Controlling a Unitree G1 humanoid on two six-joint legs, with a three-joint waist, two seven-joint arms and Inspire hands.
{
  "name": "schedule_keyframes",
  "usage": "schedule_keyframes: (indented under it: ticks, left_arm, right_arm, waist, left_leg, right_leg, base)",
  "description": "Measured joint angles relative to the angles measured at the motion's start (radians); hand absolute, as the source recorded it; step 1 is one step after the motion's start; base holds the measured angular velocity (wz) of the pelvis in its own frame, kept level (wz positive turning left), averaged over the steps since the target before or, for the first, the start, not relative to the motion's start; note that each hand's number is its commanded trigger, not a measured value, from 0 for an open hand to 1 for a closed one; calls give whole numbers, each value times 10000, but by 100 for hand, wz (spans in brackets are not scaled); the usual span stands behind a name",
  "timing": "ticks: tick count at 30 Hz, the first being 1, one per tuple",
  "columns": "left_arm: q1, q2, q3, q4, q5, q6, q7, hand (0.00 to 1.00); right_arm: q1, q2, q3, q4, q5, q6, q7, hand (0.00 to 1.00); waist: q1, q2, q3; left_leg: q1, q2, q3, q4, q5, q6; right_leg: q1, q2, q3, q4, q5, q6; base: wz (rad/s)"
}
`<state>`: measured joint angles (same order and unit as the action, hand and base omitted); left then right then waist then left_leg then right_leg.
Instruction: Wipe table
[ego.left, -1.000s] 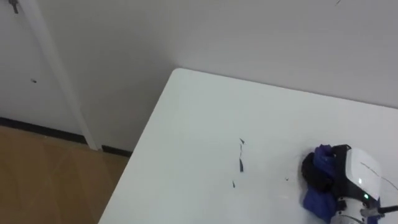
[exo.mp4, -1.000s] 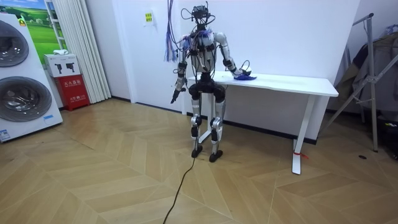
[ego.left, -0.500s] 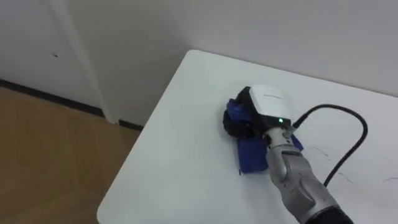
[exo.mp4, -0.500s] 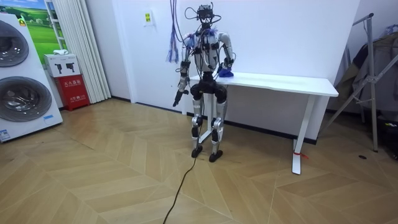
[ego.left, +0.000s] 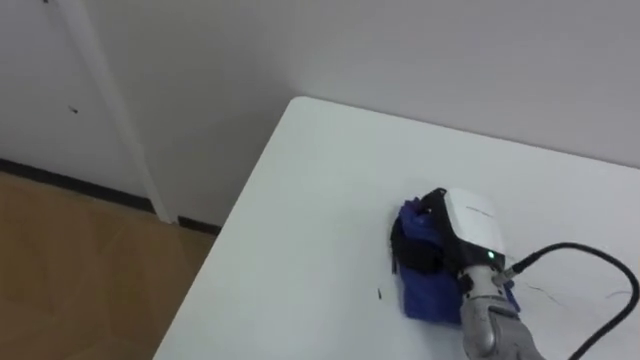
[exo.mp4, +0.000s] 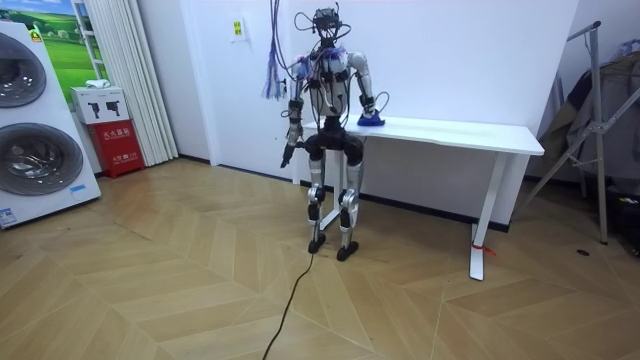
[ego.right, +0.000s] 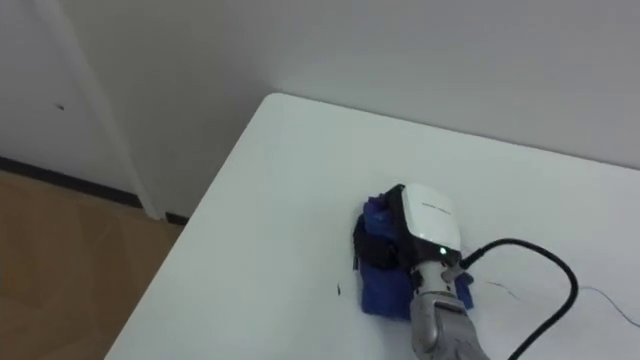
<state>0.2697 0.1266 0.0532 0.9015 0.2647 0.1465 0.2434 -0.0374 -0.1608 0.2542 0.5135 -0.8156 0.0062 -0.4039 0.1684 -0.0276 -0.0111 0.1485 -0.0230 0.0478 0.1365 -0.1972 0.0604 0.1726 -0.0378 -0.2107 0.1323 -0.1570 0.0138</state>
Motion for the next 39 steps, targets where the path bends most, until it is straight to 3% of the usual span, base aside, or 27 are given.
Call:
schedule_keyframes:
  ticks: [4, 6, 10, 14, 17, 19, 21, 24, 27, 30, 32, 34, 36, 37, 39]
  left_arm:
    - [-205, -366, -21, -1, 21, -16, 283, 0]
    - [-298, -344, -210, 0, 13, -28, 327, 0]
    - [-380, -343, -236, 2, 9, -50, 594, 0]
    - [8, -279, -181, -2, 13, -46, 583, 0]
    - [222, -149, -135, -4, 11, -49, 532, 0]
    - [488, 4, -47, -6, 40, -53, 483, 0]
    - [659, 41, 471, -6, 127, -42, 484, 0]
    - [1020, 163, 1002, 14, 114, -25, 490, 0]
    - [883, 175, 728, 5, 107, -23, 474, 0]
    - [405, 38, 398, 38, -16, -55, 547, 0]
    - [23, -55, 113, 116, -204, -61, 578, 0]
    - [-491, -185, -313, 244, -280, -118, 623, 0]
    - [-750, -188, -568, 246, -359, -262, 633, 0]
    - [-829, -216, -653, 235, -362, -307, 643, 0]
    - [-898, -265, -669, 229, -364, -414, 654, 0]
  right_arm:
    - [-736, 166, 328, 5, -55, 729, 795, 100]
    - [-1064, 173, 620, -238, -103, 975, 1222, 100]
    - [-1576, 160, 741, -315, -181, 1095, 1677, 100]
    - [-1529, 11, 663, -222, -50, 566, 1602, 100]
    - [-952, -13, 198, 32, 575, -15, 1080, 100]
    - [-345, -9, -309, 261, 657, -501, 312, 100]
    - [289, -19, -987, 224, 696, -739, -263, 100]
    - [1233, -133, -1822, 256, 872, -982, -1103, 100]
    - [1136, -279, -1908, 580, 1358, -992, -1293, 100]
    - [456, -172, -1482, 973, 1368, -584, -1075, 100]
    - [-6, -26, -1050, 778, 1357, 101, -566, 100]
    - [-703, 9, 96, 158, 1342, 1056, 400, 100]
    - [-1476, 284, 893, 32, 840, 1173, 1091, 100]
    - [-1939, 603, 1171, 57, 578, 1140, 1373, 100]
    - [-2435, 760, 1193, 183, 443, 909, 1566, 100]
  waist:
    - [375, -27, 26]
    - [476, -106, 63]
    - [632, -252, 189]
    - [485, -290, 196]
    - [220, -263, 225]
    - [-7, -219, 197]
    - [-114, -219, 166]
    - [-525, -237, 106]
    - [-595, -125, 12]
    - [-373, -82, -2]
    - [-196, -93, 3]
    - [261, -102, 18]
    - [380, -145, 57]
    - [462, -141, 103]
    - [703, -160, 213]
  left_leg:
    - [-87, 57, 361, -17, 17, -25]
    - [-239, 107, 474, -15, 50, -68]
    - [-420, 176, 520, -17, 105, -130]
    - [-376, 208, 547, -36, 106, -138]
    - [-321, 199, 392, -31, 86, -110]
    - [-178, 109, 212, -25, 43, -50]
    - [-144, 66, 137, -18, 13, -2]
    - [-4, 7, -19, -16, -31, 69]
    - [37, -69, 6, 10, -73, 142]
    - [169, -55, 255, -27, -81, 161]
    - [183, -23, 527, -53, -89, 146]
    - [80, 117, 992, -81, -46, 57]
    - [-5, 207, 1113, -73, -14, -31]
    - [-31, 239, 1089, -75, 8, -67]
    - [-99, 259, 992, -76, 23, -95]
  right_leg:
    - [-352, 32, 243, 208, 35, -56]
    - [-585, 66, 251, 258, 72, -116]
    - [-798, 138, 213, 221, 104, -167]
    - [-824, 160, 174, 190, 105, -169]
    - [-668, 118, -26, 163, 101, -162]
    - [-428, 47, -115, 41, 58, -93]
    - [-332, 16, -139, 14, 38, -60]
    - [-15, -47, -290, 15, 26, -39]
    - [13, -117, -372, 30, 17, 41]
    - [9, -118, -222, 95, 42, 83]
    - [-100, -74, 53, 102, 47, 89]
    - [-507, 19, 162, 316, 114, -14]
    - [-646, 98, 145, 347, 167, -101]
    - [-680, 138, 136, 341, 187, -134]
    - [-777, 168, 107, 317, 188, -143]
  base:
    - [-28]
    - [-24]
    - [-5]
    - [0]
    - [24]
    - [31]
    - [22]
    - [14]
    - [-6]
    - [-31]
    - [-53]
    - [-63]
    - [-27]
    - [0]
    - [18]
